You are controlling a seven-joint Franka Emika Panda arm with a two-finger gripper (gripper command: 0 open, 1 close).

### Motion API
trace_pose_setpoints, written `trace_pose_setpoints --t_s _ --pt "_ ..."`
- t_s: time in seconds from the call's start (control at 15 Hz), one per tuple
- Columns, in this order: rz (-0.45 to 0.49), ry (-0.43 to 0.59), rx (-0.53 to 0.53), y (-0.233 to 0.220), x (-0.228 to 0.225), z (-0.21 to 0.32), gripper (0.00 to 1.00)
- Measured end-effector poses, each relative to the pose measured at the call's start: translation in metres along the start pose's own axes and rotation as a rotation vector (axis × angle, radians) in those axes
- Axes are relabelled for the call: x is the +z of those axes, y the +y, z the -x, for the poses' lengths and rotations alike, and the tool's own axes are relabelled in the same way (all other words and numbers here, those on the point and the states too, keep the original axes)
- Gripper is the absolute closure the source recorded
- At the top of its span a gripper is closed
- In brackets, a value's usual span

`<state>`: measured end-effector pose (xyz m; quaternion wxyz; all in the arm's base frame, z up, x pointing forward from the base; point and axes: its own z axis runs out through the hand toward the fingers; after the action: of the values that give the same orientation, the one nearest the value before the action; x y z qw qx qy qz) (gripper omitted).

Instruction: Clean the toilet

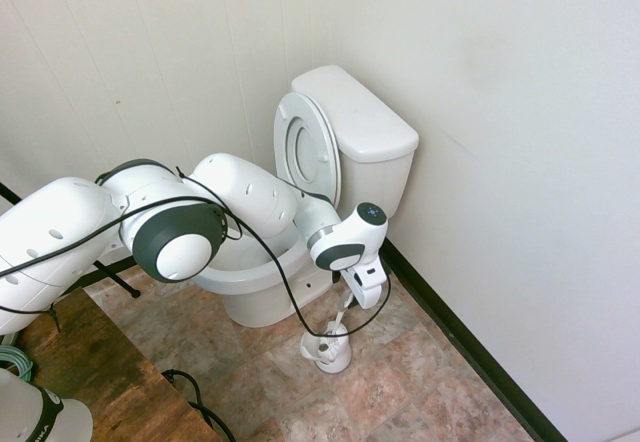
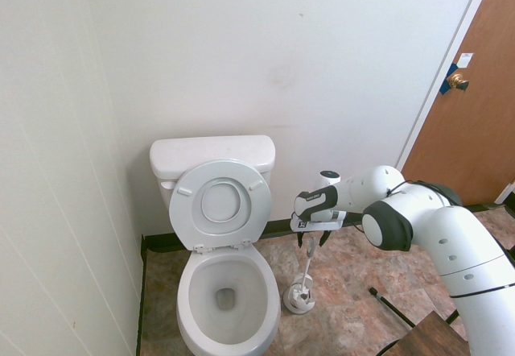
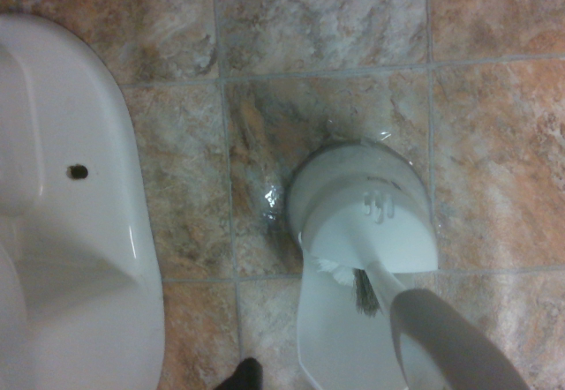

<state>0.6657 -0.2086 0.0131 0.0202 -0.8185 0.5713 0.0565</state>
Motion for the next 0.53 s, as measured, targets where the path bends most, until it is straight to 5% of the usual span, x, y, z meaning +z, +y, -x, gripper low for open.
trace_pose_setpoints --t_s 0.53 --pt "0.012 -0.013 0.006 0.004 0.016 -0.01 0.0"
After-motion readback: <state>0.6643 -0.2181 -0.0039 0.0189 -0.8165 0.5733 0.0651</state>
